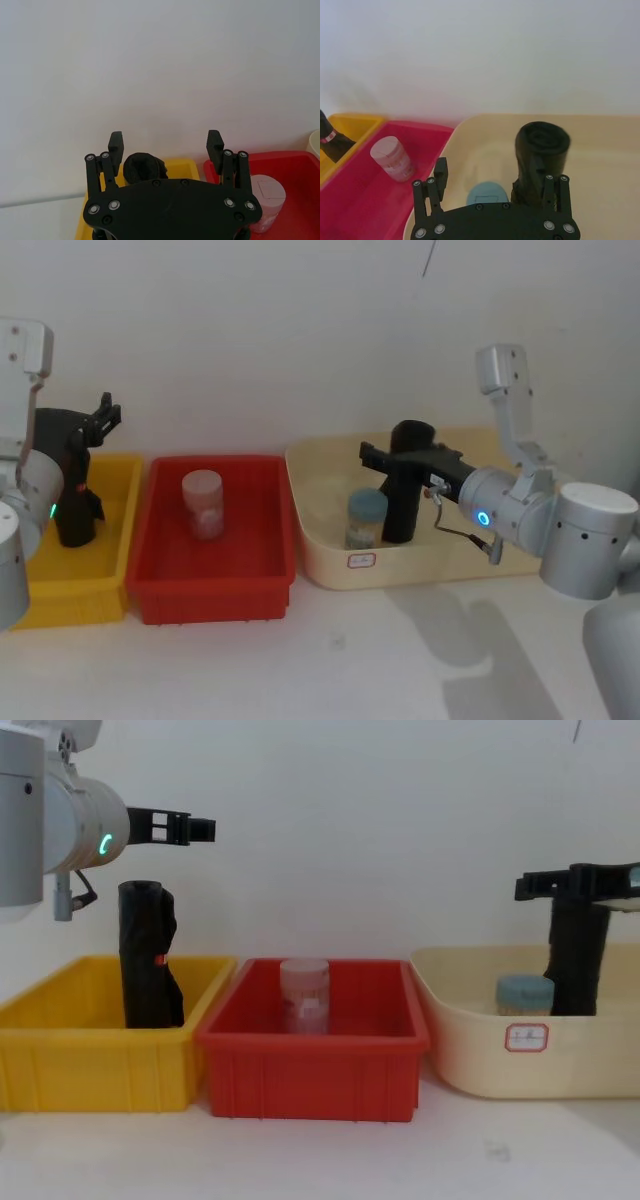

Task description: Pick up the garbage bag with the one hand and transfer it to the other hand.

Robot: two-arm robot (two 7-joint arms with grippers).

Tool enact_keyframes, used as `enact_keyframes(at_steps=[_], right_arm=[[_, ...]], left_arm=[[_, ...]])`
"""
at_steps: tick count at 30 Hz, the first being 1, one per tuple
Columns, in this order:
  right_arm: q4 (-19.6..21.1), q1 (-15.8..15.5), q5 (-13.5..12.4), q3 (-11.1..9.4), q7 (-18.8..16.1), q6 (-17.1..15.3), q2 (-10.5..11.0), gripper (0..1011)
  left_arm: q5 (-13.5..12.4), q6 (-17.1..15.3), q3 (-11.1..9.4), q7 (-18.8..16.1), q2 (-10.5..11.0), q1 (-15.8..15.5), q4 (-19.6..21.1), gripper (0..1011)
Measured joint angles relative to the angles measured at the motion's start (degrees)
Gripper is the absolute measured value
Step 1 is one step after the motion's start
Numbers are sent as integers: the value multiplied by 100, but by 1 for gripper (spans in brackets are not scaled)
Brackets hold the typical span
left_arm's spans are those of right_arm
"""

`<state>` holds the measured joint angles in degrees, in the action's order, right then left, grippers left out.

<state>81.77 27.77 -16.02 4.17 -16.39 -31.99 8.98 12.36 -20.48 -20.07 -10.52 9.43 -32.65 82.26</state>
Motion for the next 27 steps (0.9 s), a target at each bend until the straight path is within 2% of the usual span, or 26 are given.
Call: enact_keyframes(at_steps=[6, 12, 16, 20, 27], right_arm=[[111, -154, 93, 104, 16, 345, -11, 1004], [204, -377, 244, 269, 114, 913, -72, 1005], [216, -564, 379, 452, 188, 1407, -155, 1004], [187, -671, 458, 574, 227, 1745, -210, 1004], [75, -735, 530, 743, 243, 2097, -278, 1004]], left_arm=[[0, 0, 0, 1, 0, 0, -1, 1000], [17, 0, -1, 104, 2, -20, -15, 1001], [83, -5, -16, 300, 29, -50, -28, 1000], [152, -17, -39, 511, 71, -72, -31, 1000], [295, -35, -85, 988, 172, -100, -27, 1000]])
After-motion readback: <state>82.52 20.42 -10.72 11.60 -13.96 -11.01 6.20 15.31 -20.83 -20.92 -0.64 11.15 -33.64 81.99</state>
